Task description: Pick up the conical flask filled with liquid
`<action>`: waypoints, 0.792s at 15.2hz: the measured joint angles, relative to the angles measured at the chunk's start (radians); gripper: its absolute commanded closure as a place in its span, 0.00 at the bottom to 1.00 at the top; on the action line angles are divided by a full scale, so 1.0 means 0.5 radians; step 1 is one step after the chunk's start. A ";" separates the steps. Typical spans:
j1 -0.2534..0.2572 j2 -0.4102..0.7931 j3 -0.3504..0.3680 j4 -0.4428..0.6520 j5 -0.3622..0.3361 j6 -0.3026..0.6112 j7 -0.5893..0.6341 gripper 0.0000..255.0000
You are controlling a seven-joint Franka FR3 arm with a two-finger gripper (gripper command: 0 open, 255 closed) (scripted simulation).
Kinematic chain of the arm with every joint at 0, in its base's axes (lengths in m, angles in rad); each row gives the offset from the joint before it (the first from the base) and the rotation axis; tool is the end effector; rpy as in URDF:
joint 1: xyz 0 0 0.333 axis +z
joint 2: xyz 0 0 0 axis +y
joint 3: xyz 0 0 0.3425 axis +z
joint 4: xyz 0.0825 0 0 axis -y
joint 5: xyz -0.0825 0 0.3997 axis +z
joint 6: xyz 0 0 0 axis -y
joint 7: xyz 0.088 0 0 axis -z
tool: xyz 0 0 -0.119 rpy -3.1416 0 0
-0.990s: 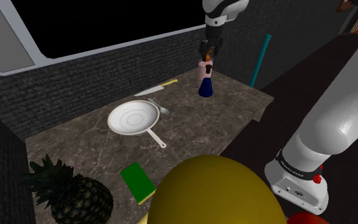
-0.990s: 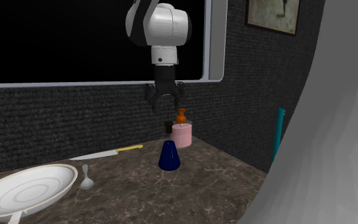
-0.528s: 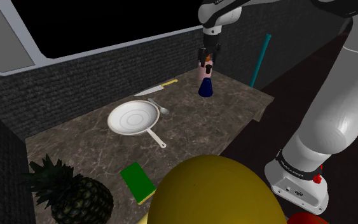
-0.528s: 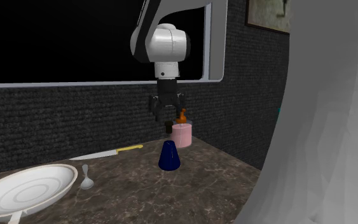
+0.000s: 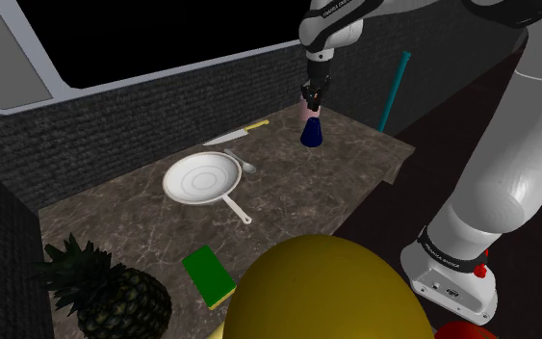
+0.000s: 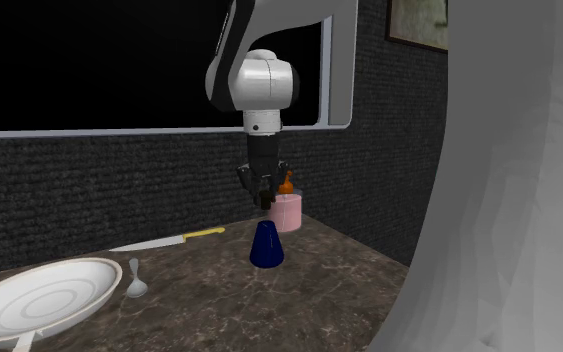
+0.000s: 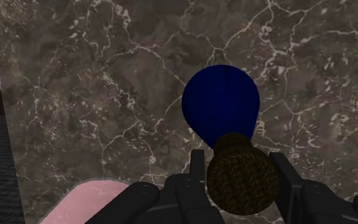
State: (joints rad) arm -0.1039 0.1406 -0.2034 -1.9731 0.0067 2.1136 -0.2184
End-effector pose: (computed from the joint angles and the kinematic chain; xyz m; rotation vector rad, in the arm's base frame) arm 0.5752 -0.1787 0.4074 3.1159 -0.1409 -0.0049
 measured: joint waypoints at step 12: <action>0.002 -0.036 -0.001 0.059 -0.008 -0.094 0.005 1.00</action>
State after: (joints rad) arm -0.1028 0.1229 -0.2038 -1.9434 0.0025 2.0664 -0.2159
